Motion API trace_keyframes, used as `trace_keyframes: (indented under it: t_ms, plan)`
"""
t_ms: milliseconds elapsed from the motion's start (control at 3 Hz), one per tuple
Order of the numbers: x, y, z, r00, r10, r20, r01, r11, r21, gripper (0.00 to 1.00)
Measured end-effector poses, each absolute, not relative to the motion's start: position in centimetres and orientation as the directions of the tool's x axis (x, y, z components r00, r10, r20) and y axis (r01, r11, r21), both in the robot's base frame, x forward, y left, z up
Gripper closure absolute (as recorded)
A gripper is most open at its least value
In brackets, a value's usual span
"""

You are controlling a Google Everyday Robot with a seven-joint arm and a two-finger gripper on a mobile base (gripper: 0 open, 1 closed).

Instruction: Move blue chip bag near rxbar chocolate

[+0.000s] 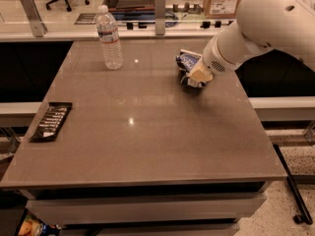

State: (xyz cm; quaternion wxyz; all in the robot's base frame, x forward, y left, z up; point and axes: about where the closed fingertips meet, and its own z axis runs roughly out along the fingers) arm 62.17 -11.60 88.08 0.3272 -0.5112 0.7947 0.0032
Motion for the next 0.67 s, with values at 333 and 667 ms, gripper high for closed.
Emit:
trace_keyframes:
  t_ms: [333,667]
  plan:
    - [62.0,-12.1,89.6,-0.243,-0.799,-0.55,-0.815,0.476,-0.331,1.0]
    - [61.3,-12.9,92.9,-0.199,-0.792,-0.577,-0.798,0.473,-0.374,1.0]
